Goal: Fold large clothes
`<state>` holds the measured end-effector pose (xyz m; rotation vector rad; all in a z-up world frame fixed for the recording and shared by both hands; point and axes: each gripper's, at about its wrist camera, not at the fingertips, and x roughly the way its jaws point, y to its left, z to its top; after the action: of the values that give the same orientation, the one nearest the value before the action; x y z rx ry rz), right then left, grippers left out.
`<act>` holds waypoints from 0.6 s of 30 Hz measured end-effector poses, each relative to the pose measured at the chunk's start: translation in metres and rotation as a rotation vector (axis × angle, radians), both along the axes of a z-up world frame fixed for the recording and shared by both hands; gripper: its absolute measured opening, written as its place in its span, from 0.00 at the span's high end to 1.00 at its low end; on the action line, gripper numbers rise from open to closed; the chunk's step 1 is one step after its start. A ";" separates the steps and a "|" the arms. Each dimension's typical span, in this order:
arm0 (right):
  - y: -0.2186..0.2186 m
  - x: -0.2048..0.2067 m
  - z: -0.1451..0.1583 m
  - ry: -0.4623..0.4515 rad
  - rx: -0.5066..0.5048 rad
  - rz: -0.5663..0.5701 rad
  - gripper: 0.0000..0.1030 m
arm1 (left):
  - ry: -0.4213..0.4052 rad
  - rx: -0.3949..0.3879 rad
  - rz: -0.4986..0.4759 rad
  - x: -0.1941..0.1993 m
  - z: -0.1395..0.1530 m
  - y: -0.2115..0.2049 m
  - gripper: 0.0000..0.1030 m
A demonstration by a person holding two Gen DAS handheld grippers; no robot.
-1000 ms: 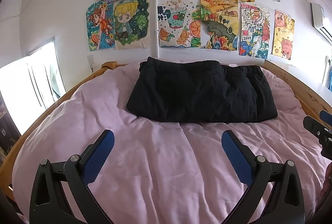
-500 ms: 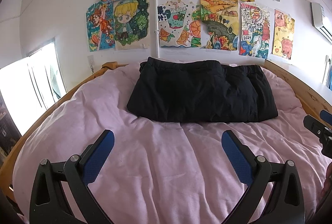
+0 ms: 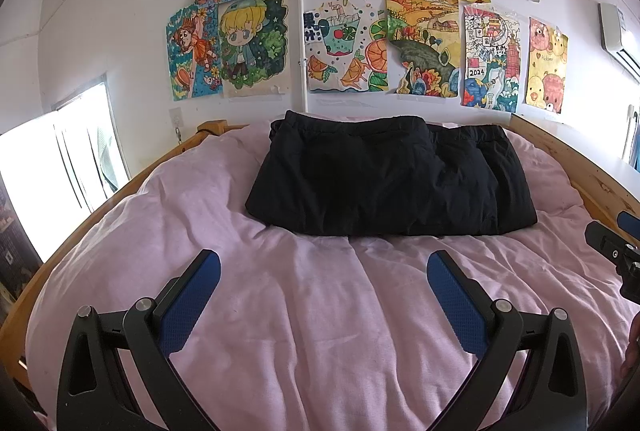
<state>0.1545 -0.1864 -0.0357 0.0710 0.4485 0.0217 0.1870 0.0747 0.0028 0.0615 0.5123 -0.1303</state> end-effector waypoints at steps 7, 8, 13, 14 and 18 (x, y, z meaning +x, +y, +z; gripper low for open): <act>0.001 0.000 0.000 0.000 0.000 -0.001 0.00 | 0.000 0.000 -0.002 0.001 0.001 0.002 0.01; 0.000 0.000 0.000 0.001 0.000 -0.001 0.00 | 0.000 0.000 -0.002 0.000 0.000 0.002 0.01; 0.000 0.000 0.001 0.002 0.000 -0.001 0.00 | 0.000 -0.001 -0.004 0.001 0.000 0.002 0.01; 0.001 0.000 0.001 0.002 0.000 -0.001 0.00 | 0.000 -0.001 -0.004 0.000 0.000 0.002 0.01; 0.001 0.000 0.001 0.002 0.000 -0.002 0.00 | 0.000 0.001 -0.002 0.001 0.000 0.002 0.01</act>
<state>0.1546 -0.1855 -0.0349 0.0713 0.4504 0.0199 0.1875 0.0765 0.0027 0.0631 0.5120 -0.1324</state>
